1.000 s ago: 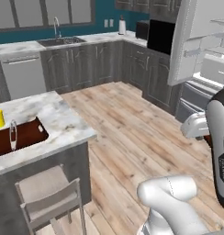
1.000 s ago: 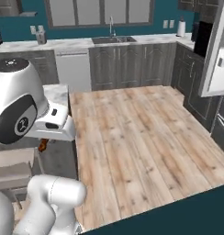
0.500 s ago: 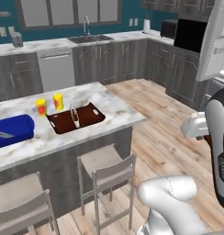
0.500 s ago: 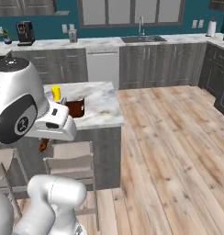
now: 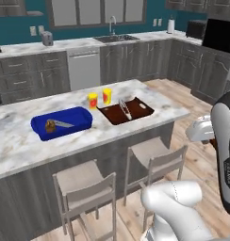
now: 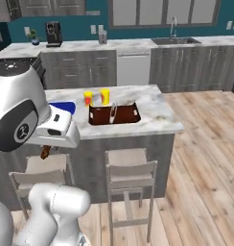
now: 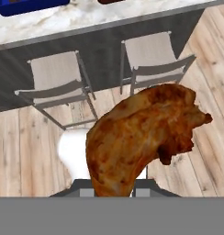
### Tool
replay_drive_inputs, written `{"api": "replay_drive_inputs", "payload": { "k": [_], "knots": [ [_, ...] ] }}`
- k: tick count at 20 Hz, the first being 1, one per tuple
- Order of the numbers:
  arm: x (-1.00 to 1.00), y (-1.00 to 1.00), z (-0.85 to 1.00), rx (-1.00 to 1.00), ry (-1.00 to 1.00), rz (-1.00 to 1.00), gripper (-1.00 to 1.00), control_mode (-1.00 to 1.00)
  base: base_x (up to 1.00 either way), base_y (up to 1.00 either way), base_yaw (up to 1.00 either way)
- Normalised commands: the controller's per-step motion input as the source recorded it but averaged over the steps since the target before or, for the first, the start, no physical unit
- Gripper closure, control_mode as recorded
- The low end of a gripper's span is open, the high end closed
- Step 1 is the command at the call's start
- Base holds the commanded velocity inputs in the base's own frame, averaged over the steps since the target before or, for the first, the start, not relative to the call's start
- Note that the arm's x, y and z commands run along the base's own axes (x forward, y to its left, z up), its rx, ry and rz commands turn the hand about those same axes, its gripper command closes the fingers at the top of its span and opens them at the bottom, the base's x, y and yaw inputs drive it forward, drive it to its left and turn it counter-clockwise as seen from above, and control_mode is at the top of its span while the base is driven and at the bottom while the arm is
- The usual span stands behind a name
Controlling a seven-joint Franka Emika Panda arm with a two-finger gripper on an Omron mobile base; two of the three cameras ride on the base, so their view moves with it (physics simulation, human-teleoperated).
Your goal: Gather the eggplant and broccoli from the fridge and place them on a tray on the dining counter. Then gather the chicken drumsticks from the fridge and place them on the other tray.
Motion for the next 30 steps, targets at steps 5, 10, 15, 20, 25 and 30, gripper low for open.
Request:
{"api": "replay_drive_inputs", "payload": {
  "k": [5, 10, 15, 20, 25, 30],
  "knots": [
    [0.00, 0.00, 0.00, 0.00, 0.00, 0.00, 1.00, 1.00, 0.27, 0.90, 0.06],
    [0.00, 0.00, 0.00, 0.00, 0.00, 0.00, 1.00, 1.00, 0.30, 0.56, 0.12],
    [0.00, 0.00, 0.00, 0.00, 0.00, 0.00, 1.00, 1.00, 0.22, 0.27, 0.23],
    [0.00, 0.00, 0.00, 0.00, 0.00, 0.00, 1.00, 1.00, 0.56, 0.17, 0.26],
    [0.00, 0.00, 0.00, 0.00, 0.00, 0.00, 1.00, 1.00, 0.70, 0.13, 0.27],
    [0.00, 0.00, 0.00, 0.00, 0.00, 0.00, 1.00, 1.00, 0.80, 0.15, 0.24]
  ]
}}
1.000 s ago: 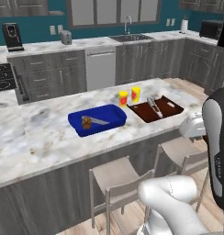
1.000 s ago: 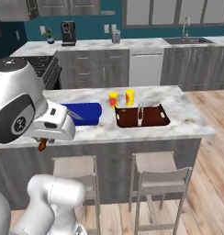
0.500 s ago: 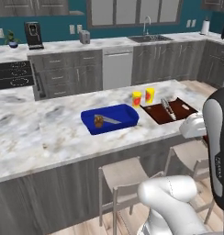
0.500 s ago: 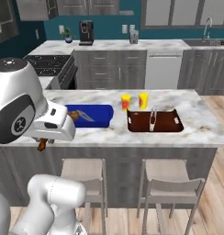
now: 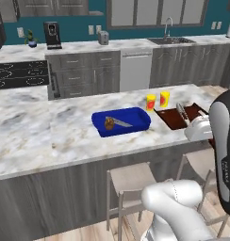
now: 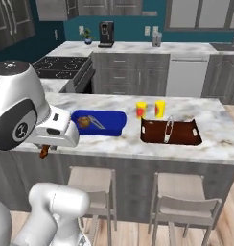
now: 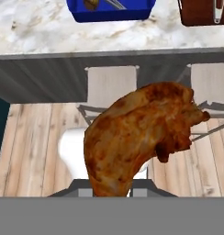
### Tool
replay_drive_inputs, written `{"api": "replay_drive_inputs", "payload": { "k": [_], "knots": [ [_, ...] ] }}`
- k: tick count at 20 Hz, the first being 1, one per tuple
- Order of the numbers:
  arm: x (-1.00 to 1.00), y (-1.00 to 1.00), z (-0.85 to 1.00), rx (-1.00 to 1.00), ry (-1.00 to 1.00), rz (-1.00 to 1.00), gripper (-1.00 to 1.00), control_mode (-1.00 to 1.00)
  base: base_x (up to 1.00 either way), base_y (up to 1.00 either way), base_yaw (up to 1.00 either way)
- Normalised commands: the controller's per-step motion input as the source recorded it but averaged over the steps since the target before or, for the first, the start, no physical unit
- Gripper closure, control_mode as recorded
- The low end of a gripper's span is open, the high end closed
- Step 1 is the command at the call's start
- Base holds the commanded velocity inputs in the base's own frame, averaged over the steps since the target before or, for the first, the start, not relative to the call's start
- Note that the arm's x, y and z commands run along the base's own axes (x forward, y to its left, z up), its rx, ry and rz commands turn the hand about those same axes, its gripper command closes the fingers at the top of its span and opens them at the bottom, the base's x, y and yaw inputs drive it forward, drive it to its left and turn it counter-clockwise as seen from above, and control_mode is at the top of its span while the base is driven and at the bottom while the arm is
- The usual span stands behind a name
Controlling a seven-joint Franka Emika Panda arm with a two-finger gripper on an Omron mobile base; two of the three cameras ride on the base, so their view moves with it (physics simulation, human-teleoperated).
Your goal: Gather the eggplant and broccoli from the fridge and place them on a tray on the dining counter. Then gather the chicken drumsticks from the fridge and place them on the other tray.
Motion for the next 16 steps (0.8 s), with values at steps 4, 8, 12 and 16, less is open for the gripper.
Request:
{"api": "replay_drive_inputs", "payload": {
  "k": [4, 8, 12, 16],
  "knots": [
    [0.50, 0.03, 0.00, 0.00, 0.03, 0.09, 1.00, -1.00, 0.43, 0.04, 0.11],
    [1.00, 0.09, 0.00, 0.00, 0.09, 0.08, 1.00, -1.00, 0.00, 0.00, 0.00],
    [1.00, 0.20, -0.10, 0.00, 0.09, 0.05, 1.00, -1.00, 0.00, 0.00, 0.00],
    [0.92, 0.26, -0.50, -0.03, 0.02, 0.03, 1.00, -1.00, 0.00, 0.00, 0.00]
  ]
}}
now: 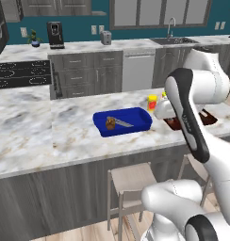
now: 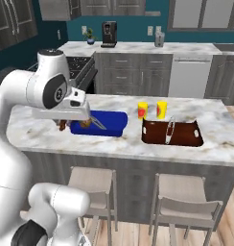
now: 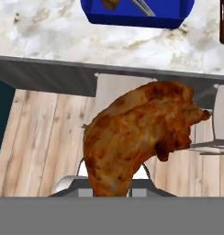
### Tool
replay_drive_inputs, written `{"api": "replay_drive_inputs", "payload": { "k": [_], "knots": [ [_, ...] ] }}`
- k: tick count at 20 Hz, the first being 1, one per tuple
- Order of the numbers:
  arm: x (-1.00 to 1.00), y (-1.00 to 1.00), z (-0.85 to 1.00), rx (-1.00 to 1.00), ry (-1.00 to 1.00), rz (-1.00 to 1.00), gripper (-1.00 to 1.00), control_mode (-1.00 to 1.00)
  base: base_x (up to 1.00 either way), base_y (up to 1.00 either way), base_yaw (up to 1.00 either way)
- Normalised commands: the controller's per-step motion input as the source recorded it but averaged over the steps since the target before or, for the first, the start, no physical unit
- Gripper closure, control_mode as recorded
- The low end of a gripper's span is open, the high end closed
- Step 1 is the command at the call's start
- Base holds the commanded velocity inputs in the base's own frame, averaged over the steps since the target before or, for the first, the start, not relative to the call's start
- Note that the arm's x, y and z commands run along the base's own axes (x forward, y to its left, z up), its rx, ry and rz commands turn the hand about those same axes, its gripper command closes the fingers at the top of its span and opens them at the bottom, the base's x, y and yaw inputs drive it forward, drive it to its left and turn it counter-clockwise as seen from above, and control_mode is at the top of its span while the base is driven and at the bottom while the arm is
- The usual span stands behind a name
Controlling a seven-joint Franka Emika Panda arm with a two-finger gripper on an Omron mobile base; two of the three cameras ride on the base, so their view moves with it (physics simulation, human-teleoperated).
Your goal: Gather the eggplant and broccoli from the fridge and place them on a tray on the dining counter. Then gather the chicken drumsticks from the fridge and place them on the other tray.
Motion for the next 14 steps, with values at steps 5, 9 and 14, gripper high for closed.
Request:
{"api": "replay_drive_inputs", "payload": {
  "k": [5, 9, 14],
  "knots": [
    [0.76, 0.16, -0.61, -0.06, -0.03, 0.02, 1.00, -1.00, 0.00, 0.00, 0.00],
    [0.74, 0.01, -0.46, -0.06, -0.08, 0.00, 1.00, -1.00, 0.00, 0.00, 0.00],
    [0.79, 0.00, -0.15, 0.00, 0.03, 0.00, 1.00, -1.00, 0.00, 0.00, 0.00]
  ]
}}
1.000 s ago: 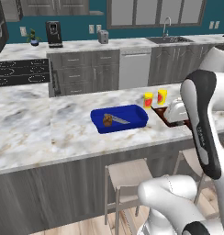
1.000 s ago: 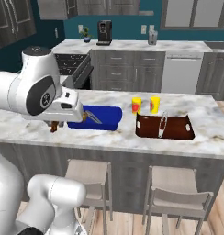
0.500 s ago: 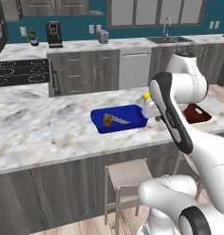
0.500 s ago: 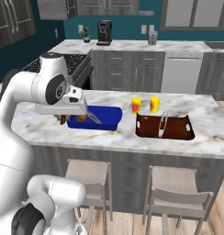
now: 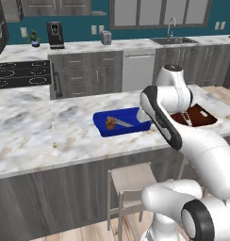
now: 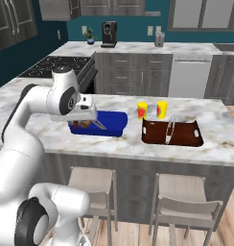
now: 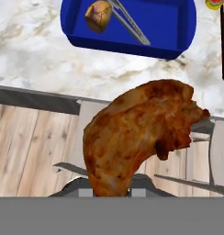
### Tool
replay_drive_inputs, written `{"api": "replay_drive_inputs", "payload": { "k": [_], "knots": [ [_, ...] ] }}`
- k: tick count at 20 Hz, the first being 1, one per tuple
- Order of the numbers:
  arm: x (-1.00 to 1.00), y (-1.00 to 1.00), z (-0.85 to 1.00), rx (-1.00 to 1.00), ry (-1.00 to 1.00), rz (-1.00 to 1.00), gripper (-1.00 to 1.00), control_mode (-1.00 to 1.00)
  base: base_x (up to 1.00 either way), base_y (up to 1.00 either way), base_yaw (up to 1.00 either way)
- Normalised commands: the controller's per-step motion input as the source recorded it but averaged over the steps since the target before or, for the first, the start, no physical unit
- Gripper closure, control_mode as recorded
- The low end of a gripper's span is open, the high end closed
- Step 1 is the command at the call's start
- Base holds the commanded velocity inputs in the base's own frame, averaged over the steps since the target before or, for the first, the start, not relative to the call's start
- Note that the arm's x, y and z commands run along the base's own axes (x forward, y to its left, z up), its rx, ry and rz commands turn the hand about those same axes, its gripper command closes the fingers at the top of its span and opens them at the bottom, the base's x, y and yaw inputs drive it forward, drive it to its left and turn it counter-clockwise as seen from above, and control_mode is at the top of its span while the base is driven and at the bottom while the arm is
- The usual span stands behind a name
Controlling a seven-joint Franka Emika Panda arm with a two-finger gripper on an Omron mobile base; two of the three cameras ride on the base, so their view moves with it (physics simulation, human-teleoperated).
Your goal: Gather the eggplant and broccoli from the fridge and place them on a tray on the dining counter. Then gather the chicken drumsticks from the fridge and place them on the other tray.
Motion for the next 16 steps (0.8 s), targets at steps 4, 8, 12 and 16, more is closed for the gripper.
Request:
{"api": "replay_drive_inputs", "payload": {
  "k": [4, 8, 12, 16],
  "knots": [
    [0.80, 0.00, -0.12, 0.00, 0.06, 0.00, 1.00, -1.00, 0.00, 0.00, 0.00],
    [0.76, 0.00, -0.22, 0.00, 0.05, 0.00, 1.00, -1.00, 0.00, 0.00, 0.00],
    [0.70, 0.00, -0.29, 0.00, 0.06, 0.00, 1.00, -1.00, 0.00, 0.00, 0.00],
    [0.64, 0.00, -0.37, 0.00, 0.05, 0.00, 1.00, -1.00, 0.00, 0.00, 0.00]
  ]
}}
